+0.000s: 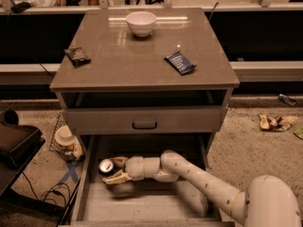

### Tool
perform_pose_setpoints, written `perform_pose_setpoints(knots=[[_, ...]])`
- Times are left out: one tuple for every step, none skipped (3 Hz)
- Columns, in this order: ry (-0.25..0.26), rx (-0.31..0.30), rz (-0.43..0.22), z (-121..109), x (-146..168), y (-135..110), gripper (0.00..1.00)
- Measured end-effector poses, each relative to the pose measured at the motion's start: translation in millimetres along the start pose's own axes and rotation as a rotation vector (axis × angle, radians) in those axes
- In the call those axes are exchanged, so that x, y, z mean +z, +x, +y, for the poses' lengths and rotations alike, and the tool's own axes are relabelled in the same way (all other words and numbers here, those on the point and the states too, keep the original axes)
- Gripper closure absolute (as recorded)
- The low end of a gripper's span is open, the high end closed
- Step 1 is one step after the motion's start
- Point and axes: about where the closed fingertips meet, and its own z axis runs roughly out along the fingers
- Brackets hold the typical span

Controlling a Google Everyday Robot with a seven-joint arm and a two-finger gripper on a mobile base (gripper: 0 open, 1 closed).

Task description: Place pepsi can into middle drawer

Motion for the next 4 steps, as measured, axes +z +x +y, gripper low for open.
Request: perform_pose_setpoints(knots=[[-0.003,-0.02,0.013,1.9,23.0,25.1,1.0],[-0.006,-0.019,0.012,3.1,25.1,24.9,0.83],[-0.01,-0.018,0.01,4.2,27.0,24.5,0.6],[-0.014,-0.018,0.009,5.4,29.1,24.2,0.36]])
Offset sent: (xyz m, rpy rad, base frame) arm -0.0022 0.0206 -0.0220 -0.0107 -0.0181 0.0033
